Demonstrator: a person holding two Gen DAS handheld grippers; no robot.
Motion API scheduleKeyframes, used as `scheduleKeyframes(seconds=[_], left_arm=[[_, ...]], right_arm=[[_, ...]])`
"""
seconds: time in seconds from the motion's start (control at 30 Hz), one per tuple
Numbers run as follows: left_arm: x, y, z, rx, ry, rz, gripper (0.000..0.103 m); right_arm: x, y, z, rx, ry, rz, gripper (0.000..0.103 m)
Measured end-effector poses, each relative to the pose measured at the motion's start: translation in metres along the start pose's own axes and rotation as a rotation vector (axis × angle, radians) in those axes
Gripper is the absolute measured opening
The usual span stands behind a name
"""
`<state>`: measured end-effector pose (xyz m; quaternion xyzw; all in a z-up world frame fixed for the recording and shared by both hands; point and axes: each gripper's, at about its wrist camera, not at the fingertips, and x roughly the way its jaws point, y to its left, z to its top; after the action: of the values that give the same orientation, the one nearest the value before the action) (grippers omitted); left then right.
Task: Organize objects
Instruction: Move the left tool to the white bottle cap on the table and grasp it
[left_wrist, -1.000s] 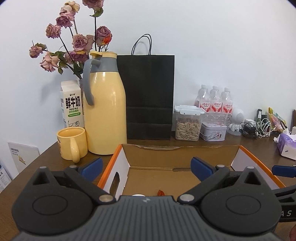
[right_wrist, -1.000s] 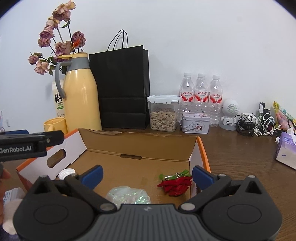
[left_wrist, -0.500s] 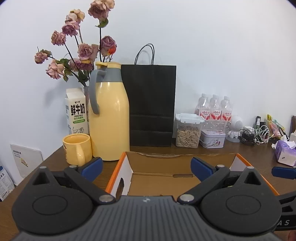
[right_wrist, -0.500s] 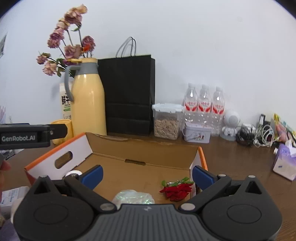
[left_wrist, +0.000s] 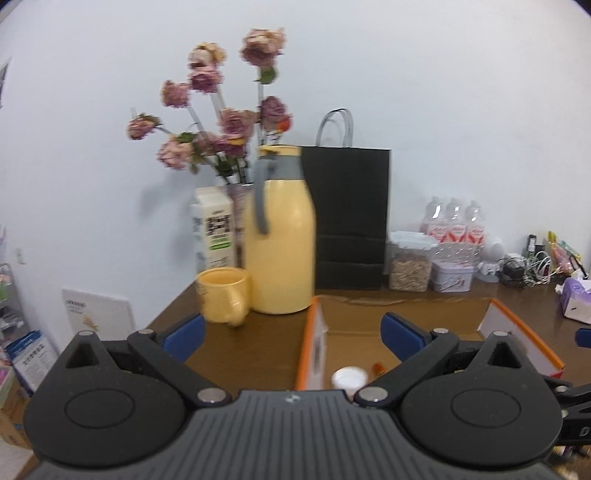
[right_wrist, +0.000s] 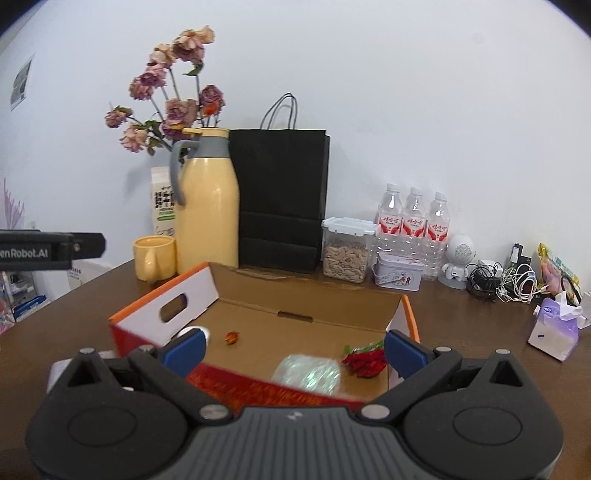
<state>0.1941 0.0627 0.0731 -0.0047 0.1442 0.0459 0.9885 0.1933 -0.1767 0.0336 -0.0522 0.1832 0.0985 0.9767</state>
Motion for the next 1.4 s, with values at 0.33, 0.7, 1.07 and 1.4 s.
scheduleKeyframes(seconds=[0.33, 0.7, 1.07, 1.4], left_arm=[[-0.042, 0.072, -0.032, 0.024, 0.071, 0.133, 0.103], [-0.089, 0.129, -0.079, 0.016, 0.146, 0.235, 0.103], [-0.072, 0.160, -0.110, -0.014, 0.233, 0.278, 0.103], [-0.019, 0.198, -0.120, -0.052, 0.278, 0.309, 0.093]], right_arm=[[-0.035, 0.035, -0.035, 0.005, 0.048, 0.047, 0.103], [-0.056, 0.056, -0.067, 0.005, 0.112, 0.089, 0.103], [-0.053, 0.067, -0.076, -0.011, 0.141, 0.092, 0.103], [-0.047, 0.066, -0.080, -0.033, 0.183, 0.078, 0.103]])
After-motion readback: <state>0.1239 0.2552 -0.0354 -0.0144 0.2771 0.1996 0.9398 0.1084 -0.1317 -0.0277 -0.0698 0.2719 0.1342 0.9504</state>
